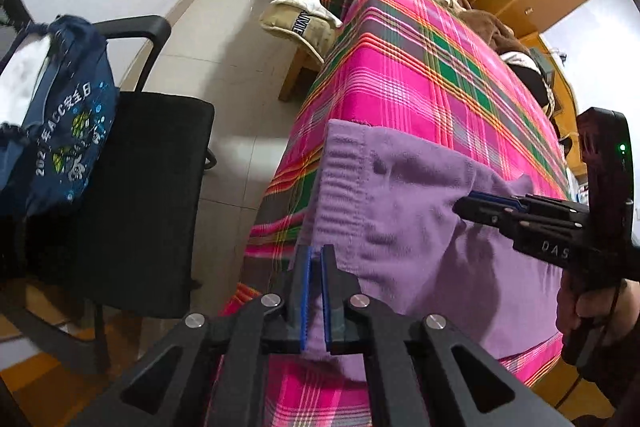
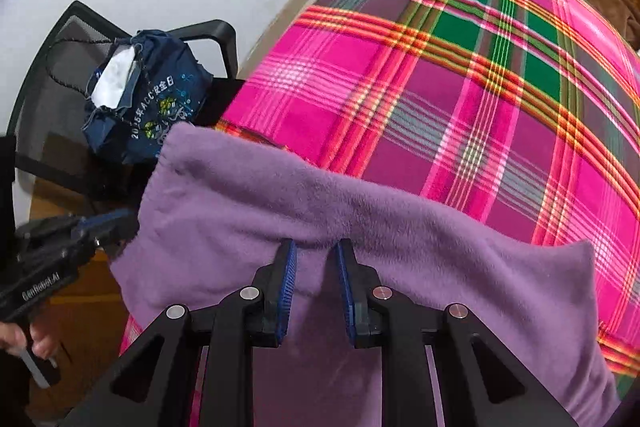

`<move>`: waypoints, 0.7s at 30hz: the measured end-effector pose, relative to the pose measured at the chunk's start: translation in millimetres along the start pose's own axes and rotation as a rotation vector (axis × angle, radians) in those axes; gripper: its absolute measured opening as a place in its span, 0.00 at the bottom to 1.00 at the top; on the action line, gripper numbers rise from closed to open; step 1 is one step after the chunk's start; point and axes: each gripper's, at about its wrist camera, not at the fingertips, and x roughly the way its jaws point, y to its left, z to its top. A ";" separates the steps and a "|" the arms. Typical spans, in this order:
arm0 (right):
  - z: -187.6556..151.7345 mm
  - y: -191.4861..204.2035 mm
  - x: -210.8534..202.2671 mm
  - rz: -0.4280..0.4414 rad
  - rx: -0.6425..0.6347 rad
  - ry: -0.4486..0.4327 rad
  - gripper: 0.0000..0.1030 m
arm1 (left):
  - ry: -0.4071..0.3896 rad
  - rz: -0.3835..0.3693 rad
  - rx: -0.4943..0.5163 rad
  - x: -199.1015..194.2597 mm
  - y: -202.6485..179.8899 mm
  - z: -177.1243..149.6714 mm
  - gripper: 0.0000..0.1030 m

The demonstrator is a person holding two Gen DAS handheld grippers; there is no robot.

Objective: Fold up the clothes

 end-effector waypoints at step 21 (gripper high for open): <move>10.7 6.9 -14.5 0.019 -0.020 -0.026 0.21 | -0.006 -0.150 -0.200 -30.2 55.7 -30.3 0.27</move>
